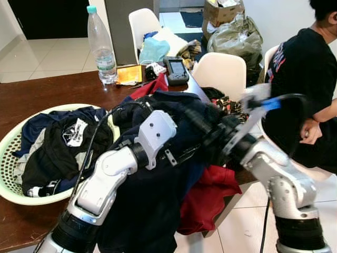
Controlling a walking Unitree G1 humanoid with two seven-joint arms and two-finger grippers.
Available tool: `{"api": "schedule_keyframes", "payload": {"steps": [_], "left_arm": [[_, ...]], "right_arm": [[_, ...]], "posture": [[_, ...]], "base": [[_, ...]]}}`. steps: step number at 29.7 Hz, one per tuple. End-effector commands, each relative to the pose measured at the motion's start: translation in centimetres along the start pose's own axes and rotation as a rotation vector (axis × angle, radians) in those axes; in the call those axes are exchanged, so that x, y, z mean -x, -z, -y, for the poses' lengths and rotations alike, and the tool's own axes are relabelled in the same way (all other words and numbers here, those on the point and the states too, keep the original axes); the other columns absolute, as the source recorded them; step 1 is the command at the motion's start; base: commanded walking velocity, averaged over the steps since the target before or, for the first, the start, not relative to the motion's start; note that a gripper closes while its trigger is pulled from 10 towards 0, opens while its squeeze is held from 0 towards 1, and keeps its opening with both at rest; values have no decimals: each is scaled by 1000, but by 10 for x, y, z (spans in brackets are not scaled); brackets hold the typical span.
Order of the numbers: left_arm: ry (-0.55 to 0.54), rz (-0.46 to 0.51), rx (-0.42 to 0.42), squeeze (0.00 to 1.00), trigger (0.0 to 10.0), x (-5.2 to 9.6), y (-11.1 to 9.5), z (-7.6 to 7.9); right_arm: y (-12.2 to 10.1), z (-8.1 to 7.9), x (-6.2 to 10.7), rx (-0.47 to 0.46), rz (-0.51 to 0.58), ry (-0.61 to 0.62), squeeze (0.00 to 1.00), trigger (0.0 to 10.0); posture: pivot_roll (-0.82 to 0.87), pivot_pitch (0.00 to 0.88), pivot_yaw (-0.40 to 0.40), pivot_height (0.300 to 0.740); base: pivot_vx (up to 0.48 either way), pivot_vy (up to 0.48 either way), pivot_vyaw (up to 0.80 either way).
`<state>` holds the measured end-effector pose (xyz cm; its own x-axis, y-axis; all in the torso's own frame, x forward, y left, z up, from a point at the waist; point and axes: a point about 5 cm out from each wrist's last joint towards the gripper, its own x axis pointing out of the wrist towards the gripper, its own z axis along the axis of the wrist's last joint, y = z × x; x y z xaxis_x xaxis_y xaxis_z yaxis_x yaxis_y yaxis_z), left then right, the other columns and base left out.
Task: Hang hanger
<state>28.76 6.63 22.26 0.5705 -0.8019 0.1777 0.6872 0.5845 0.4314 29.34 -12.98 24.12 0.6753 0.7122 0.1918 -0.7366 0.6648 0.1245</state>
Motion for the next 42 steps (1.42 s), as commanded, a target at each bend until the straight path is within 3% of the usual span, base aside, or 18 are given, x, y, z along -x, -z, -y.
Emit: {"api": "schedule_keyframes", "payload": {"steps": [1, 9, 17, 18, 19, 33, 37, 42], "left_arm": [[9, -3, -11, 0, 10000, 2, 1, 4], [11, -5, -18, 0, 10000, 2, 1, 6], [10, -3, -22, 0, 10000, 1, 0, 7], [10, -2, -23, 0, 10000, 1, 0, 7], [10, -1, -25, 0, 10000, 1, 0, 7], [12, 0, -27, 0, 10000, 1, 0, 8], [14, -1, -32, 0, 10000, 2, -2, 7], [24, 13, -8, 0, 10000, 2, -6, 6]], "right_arm": [[4, -17, -5, 14, -58, -99, 0, 10000], [11, -22, -8, 40, -153, -120, 0, 10000], [16, -13, -11, 149, -233, -21, 0, 10000], [17, -9, -12, 168, -244, 16, 0, 667], [16, -5, -12, 171, -235, 50, 0, 0], [9, 2, -13, 132, -182, 119, 0, 0], [-2, 10, -12, 84, -110, 170, 0, 0], [-7, 13, -12, 90, -71, 186, 0, 0]], "posture": [[50, 135, 4, 740], [49, 137, -1, 740], [48, 136, -2, 740], [46, 136, -3, 740], [47, 136, -3, 740], [49, 137, -4, 740], [51, 137, -1, 740], [51, 137, -1, 740]], "base": [[0, 0, 0], [0, 0, 0], [0, 0, 0], [0, 0, 0], [0, 0, 0], [0, 0, 0], [0, 0, 0], [0, 0, 0]]}}
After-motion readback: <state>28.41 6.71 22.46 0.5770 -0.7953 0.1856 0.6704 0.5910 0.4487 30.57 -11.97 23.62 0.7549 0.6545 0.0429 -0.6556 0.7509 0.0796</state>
